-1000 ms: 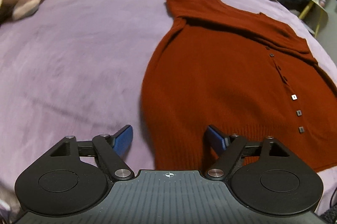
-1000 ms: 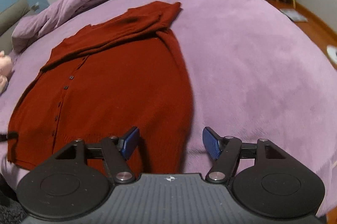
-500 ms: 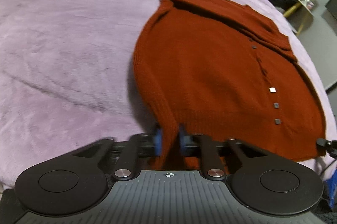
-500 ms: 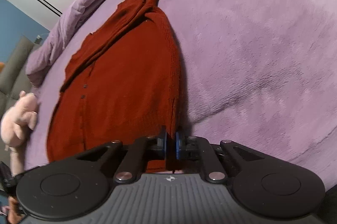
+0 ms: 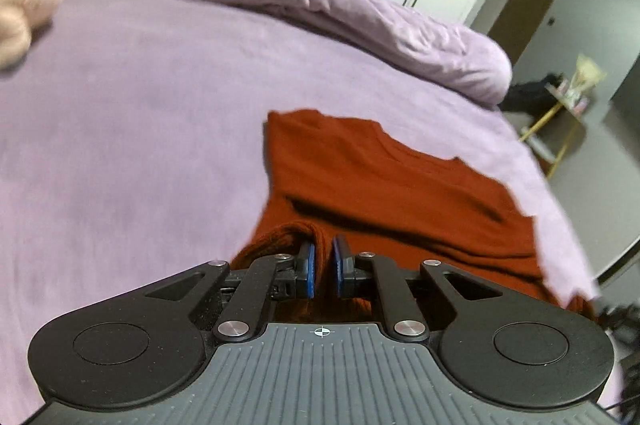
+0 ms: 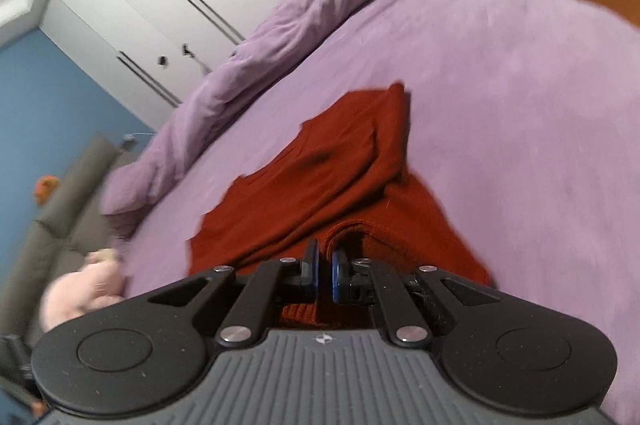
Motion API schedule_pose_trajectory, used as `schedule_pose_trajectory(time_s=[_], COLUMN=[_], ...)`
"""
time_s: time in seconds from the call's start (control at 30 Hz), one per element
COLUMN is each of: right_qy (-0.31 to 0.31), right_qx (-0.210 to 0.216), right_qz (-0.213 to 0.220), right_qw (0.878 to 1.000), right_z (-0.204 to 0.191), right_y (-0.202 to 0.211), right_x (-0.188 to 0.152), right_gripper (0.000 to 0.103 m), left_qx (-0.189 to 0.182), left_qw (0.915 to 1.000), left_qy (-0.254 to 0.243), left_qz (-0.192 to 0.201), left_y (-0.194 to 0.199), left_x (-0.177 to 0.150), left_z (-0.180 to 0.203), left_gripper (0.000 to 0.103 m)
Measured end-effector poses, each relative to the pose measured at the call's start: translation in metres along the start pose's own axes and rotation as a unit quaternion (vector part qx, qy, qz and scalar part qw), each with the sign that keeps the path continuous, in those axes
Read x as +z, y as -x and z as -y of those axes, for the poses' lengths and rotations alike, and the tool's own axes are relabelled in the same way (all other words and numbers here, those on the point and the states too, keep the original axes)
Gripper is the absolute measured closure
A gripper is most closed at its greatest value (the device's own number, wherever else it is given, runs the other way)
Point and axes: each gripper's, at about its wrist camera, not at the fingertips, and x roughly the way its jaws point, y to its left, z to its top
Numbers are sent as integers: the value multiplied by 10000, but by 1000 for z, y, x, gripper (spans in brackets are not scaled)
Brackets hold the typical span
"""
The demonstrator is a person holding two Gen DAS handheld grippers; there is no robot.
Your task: Fold small clothes
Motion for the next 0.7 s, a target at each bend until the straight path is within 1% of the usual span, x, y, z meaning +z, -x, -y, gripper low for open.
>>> schedule_pose_trajectory(time_s=[0.03, 0.07, 0.13, 0.17, 0.2, 0.23, 0.3, 0.37, 0.43, 0.53, 0.6, 0.67, 0.7], right_qy=[315, 656, 1301, 1504, 1643, 1739, 1891, 2049, 2204, 2378, 2523, 2725, 2780], right_qx=[-246, -526, -972, -1052, -1078, -1084, -1054, -1157, -1295, -1349, -1295, -1319, -1332], right_qz=[54, 96, 261, 338, 353, 316, 83, -127, -257, -346, -360, -373, -372], right_qw=[9992, 9964, 9864, 9824, 9799, 9783, 9763, 9718, 9664, 9613, 9583, 9523, 9506], right_z=[-7, -14, -27, -30, -31, -29, -23, -18, -14, -13, -13, -15, -16], right_y=[-10, -15, -23, -25, -26, -30, -39, -49, -58, -64, -67, -73, -74], right_x=[4, 6, 5, 4, 3, 3, 2, 0, 0, -4, -6, -8, -9], right_gripper=[97, 97, 90, 87, 80, 72, 64, 64, 58, 57, 58, 62, 73], left_qx=[100, 171, 344, 422, 423, 373, 313, 330, 386, 341, 312, 324, 306], left_qw=[9999, 9997, 9980, 9968, 9958, 9954, 9944, 9923, 9897, 9883, 9878, 9868, 9862], left_qy=[-92, -180, -431, -573, -714, -823, -1006, -1188, -1358, -1446, -1483, -1559, -1606], left_qz=[16, 58, 299, 362, 380, 319, 99, -84, -251, -356, -362, -293, -264], left_y=[-8, -13, -16, -19, -22, -25, -35, -46, -56, -65, -67, -66, -65], left_x=[2, 4, 5, 8, 7, 5, 2, -4, -9, -15, -16, -17, -17], left_z=[3, 5, 8, 7, 6, 5, 3, 1, 1, 0, 1, 2, 2], left_gripper=[88, 84, 68, 59, 55, 52, 48, 45, 45, 48, 54, 58, 64])
